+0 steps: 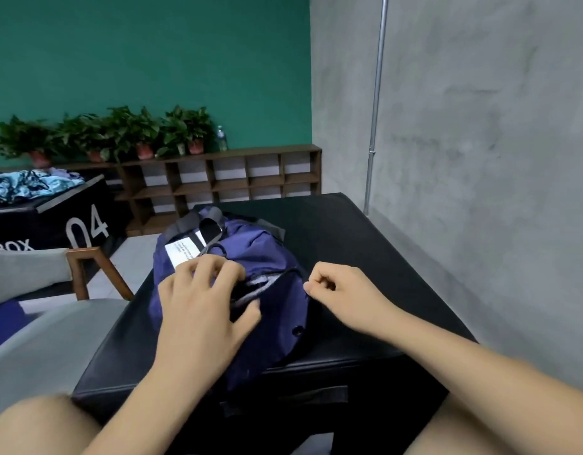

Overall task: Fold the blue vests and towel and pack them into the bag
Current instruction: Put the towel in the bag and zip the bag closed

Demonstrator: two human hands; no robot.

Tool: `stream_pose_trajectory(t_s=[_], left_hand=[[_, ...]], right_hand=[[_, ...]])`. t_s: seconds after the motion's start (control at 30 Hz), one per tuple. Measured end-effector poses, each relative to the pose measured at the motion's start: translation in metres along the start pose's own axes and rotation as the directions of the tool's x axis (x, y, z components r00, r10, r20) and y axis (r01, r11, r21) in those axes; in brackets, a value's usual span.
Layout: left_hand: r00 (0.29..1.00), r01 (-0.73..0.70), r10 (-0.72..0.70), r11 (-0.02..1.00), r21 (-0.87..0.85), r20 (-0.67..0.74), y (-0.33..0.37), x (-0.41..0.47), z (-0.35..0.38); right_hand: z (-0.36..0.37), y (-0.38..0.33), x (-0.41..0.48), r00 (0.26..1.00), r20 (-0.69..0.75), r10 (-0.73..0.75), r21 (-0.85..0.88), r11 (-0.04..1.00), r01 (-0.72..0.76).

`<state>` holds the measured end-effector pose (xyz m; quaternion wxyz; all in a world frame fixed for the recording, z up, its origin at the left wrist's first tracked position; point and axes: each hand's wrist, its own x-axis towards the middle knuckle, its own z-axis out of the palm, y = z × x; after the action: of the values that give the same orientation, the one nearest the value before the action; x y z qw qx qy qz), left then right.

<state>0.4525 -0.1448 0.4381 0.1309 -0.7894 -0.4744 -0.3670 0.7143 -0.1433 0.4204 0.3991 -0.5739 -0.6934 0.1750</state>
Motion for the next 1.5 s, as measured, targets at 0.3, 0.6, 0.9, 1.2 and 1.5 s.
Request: stream_pose_trajectory(t_s=[0.3,0.6,0.9,1.2,1.5], left_hand=[[0.993,-0.112,0.113,0.993,0.041,-0.027,0.033,0.014,0.021],[0.997,-0.075,0.074,0.993,-0.086,-0.016,0.021,0.014,0.017],[0.999,-0.040,0.038,0.991,-0.126,-0.015,0.020,0.014,0.014],[1.000,-0.029,0.028,0.988,-0.150,-0.014,0.018,0.011,0.013],[1.000,-0.016,0.013,0.984,-0.180,-0.019,0.016,0.011,0.015]], right_hand=[[0.008,0.001,-0.004,0.999,-0.033,0.007,0.027,1.000,-0.006],[0.021,0.037,-0.028,0.917,0.125,0.378,0.075,0.918,-0.389],[0.032,0.050,-0.028,0.749,0.511,0.421,0.428,0.631,-0.647],[0.014,0.018,-0.028,0.853,0.249,0.458,0.350,0.779,-0.520],[-0.014,-0.053,0.004,0.937,0.140,0.320,0.197,0.918,-0.343]])
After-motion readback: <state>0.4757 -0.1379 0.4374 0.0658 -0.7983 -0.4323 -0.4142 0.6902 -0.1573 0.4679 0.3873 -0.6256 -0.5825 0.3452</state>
